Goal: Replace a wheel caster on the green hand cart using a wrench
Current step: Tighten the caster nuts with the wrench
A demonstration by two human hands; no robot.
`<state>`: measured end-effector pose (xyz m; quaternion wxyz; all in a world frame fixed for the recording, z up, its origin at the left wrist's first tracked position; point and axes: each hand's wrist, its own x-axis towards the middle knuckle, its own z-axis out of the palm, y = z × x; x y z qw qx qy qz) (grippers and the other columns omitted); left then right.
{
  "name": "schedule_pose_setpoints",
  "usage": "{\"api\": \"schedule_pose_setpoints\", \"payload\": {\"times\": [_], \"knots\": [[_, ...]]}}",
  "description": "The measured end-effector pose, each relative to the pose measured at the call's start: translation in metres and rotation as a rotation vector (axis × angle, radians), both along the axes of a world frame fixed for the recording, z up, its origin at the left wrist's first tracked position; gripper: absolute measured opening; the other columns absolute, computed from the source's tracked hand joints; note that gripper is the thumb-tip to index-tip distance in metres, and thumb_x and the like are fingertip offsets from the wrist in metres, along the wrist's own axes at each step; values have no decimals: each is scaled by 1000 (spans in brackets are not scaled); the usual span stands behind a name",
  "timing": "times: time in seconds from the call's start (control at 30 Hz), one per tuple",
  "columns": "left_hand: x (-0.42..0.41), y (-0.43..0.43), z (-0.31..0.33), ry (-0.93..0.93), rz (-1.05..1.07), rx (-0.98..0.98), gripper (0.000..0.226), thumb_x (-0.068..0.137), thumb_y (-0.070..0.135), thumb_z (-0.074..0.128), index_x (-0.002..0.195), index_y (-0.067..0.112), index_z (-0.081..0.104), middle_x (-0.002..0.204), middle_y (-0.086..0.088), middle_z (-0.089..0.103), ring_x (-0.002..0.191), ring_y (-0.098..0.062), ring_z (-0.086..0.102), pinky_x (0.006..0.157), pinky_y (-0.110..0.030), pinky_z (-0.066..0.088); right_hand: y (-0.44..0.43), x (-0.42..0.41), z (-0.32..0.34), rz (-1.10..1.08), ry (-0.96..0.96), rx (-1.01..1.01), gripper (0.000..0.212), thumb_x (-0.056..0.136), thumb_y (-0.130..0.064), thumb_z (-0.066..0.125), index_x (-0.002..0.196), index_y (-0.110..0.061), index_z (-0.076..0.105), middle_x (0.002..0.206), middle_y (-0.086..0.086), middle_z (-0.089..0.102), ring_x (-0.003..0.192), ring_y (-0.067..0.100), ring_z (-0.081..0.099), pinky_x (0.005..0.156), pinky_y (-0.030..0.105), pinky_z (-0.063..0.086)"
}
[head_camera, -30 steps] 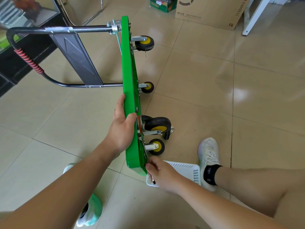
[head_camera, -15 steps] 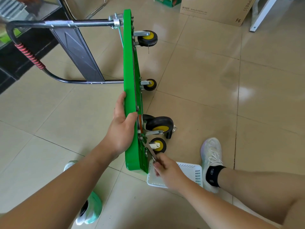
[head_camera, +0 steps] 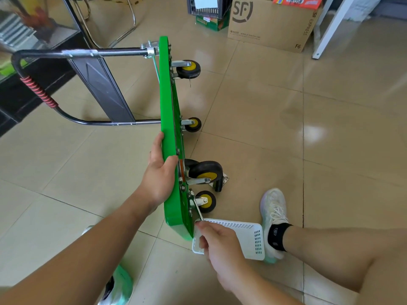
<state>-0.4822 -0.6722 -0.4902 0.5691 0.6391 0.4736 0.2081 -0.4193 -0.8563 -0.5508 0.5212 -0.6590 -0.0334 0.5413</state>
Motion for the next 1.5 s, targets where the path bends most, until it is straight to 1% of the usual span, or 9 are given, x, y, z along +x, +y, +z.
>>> {"api": "schedule_pose_setpoints", "payload": {"times": [0.13,0.67,0.77,0.83,0.93,1.0,1.17,1.4,1.5], "knots": [[0,-1,0,5,1,-4,75,86,43,39,154,56,11,146,2,48,116,-21,61,100,-47,53,4,-1,4,-28,9,0,20,98,-21,63,88,-13,78,61,3,53,44,13,29,41,22,21],[1,1,-2,15,-6,4,73,85,44,39,151,60,12,144,0,50,116,-23,62,99,-51,54,13,8,-1,211,-34,128,39,104,-5,46,127,-30,66,47,-12,39,42,4,28,42,17,24],[1,0,-3,13,2,10,73,85,44,38,151,60,13,145,0,49,118,-23,60,102,-50,52,15,4,1,194,-19,192,41,104,1,42,128,-25,64,78,-15,72,60,-2,60,57,8,41],[1,0,-3,9,9,8,73,85,44,39,152,58,14,146,0,49,121,-23,58,105,-50,50,13,1,-1,213,-66,177,40,105,-2,43,129,-26,64,97,-14,75,82,-4,68,71,8,45],[1,1,-3,13,9,2,73,83,46,40,150,61,15,145,0,49,121,-23,59,107,-51,49,12,-1,-1,230,-158,124,36,106,-11,44,129,-29,66,83,-18,69,59,-9,57,58,7,38],[0,0,-2,11,11,3,73,83,46,40,150,60,15,145,0,50,121,-23,59,106,-51,49,14,-3,0,240,-168,113,35,107,-16,44,129,-31,67,92,-18,72,59,-10,56,59,8,38],[1,-1,0,9,6,3,73,85,44,39,152,59,13,145,0,49,118,-23,59,104,-51,50,21,-8,1,209,-166,87,33,107,-21,44,125,-35,68,117,-18,72,113,1,65,108,29,45],[1,-2,2,13,7,-3,74,85,44,39,152,59,12,143,0,49,119,-23,59,104,-51,50,24,-12,-10,219,-229,68,30,106,-30,45,123,-40,68,111,-23,72,110,1,64,105,30,47],[1,-2,2,9,4,0,74,85,44,39,153,57,11,146,1,48,120,-22,59,105,-50,50,23,-7,-15,236,-184,112,30,107,-28,45,120,-37,70,71,-30,66,69,-11,59,69,14,45]]}}
